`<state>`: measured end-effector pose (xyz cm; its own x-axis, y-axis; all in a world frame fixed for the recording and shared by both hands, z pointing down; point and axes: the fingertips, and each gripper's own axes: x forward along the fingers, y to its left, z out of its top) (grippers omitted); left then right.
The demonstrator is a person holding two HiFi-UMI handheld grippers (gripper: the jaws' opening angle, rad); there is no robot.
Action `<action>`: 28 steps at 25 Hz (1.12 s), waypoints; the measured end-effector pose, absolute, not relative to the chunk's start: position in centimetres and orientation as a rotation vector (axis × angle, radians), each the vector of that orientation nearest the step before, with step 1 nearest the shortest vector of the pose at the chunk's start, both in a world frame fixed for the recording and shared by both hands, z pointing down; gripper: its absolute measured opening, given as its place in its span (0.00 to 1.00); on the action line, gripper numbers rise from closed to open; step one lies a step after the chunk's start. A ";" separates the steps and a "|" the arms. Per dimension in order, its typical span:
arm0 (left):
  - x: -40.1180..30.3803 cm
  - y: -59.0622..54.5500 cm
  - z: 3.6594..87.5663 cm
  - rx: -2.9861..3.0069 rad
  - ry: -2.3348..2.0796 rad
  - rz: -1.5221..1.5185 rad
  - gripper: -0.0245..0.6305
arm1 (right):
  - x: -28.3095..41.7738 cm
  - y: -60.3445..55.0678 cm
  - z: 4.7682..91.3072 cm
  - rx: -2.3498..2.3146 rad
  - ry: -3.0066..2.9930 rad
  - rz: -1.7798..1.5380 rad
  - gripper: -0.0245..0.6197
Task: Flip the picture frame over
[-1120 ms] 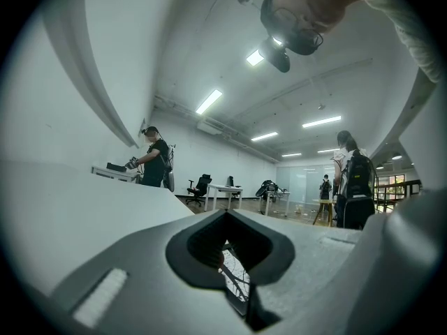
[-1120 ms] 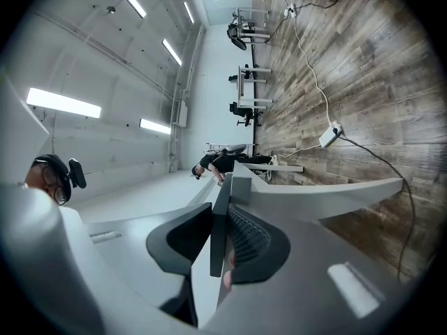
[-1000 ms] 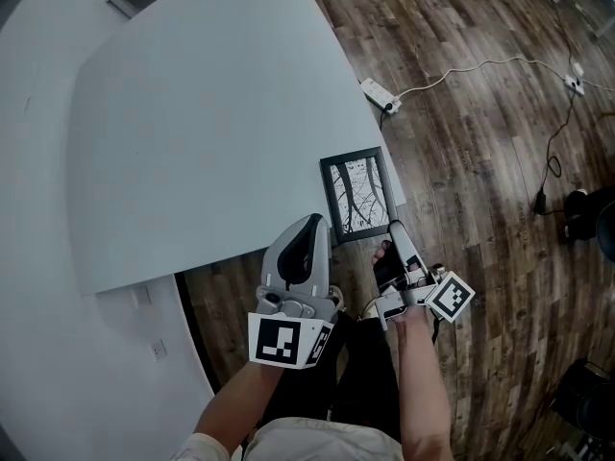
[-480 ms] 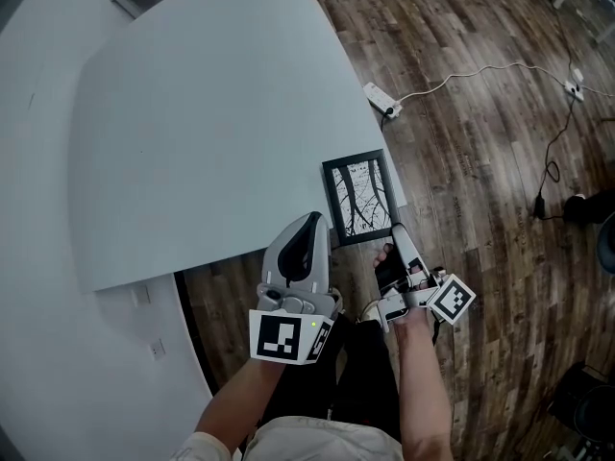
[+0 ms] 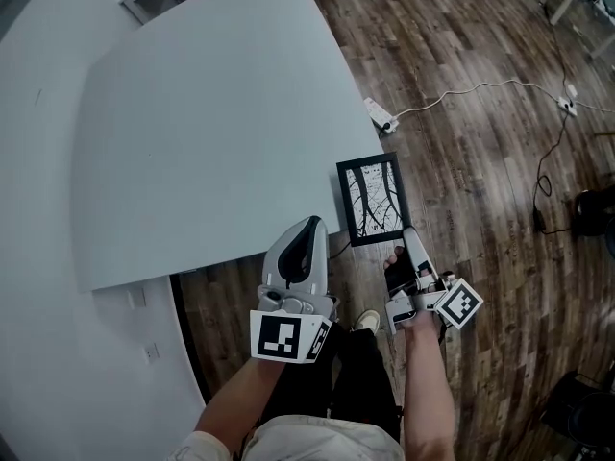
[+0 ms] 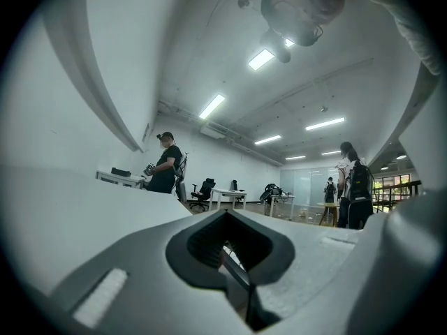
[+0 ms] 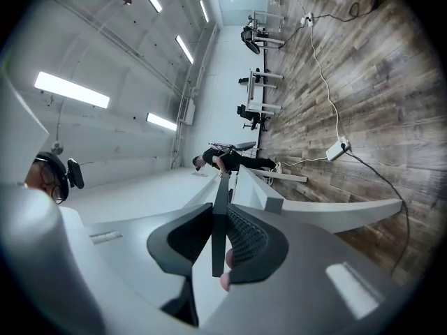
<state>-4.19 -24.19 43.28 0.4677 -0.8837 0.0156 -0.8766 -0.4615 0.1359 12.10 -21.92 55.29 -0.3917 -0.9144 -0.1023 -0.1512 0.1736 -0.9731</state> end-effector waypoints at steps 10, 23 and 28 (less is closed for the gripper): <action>-6.3 -24.0 42.0 2.551 -1.607 -0.106 0.04 | 11.9 -23.0 50.1 -1.130 1.922 -1.169 0.18; -7.7 -22.9 42.2 2.534 -1.630 -0.092 0.04 | 11.3 -23.4 47.2 -1.428 2.211 -0.972 0.18; -8.2 -22.8 42.4 2.523 -1.645 -0.088 0.04 | 10.5 -23.7 46.3 -1.590 2.394 -0.789 0.18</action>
<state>-8.20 -22.76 42.45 0.4047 -0.9142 0.0217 -0.9067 -0.3981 0.1393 10.49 -23.66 46.32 -0.4217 -0.8939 0.1516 -0.8089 0.2954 -0.5083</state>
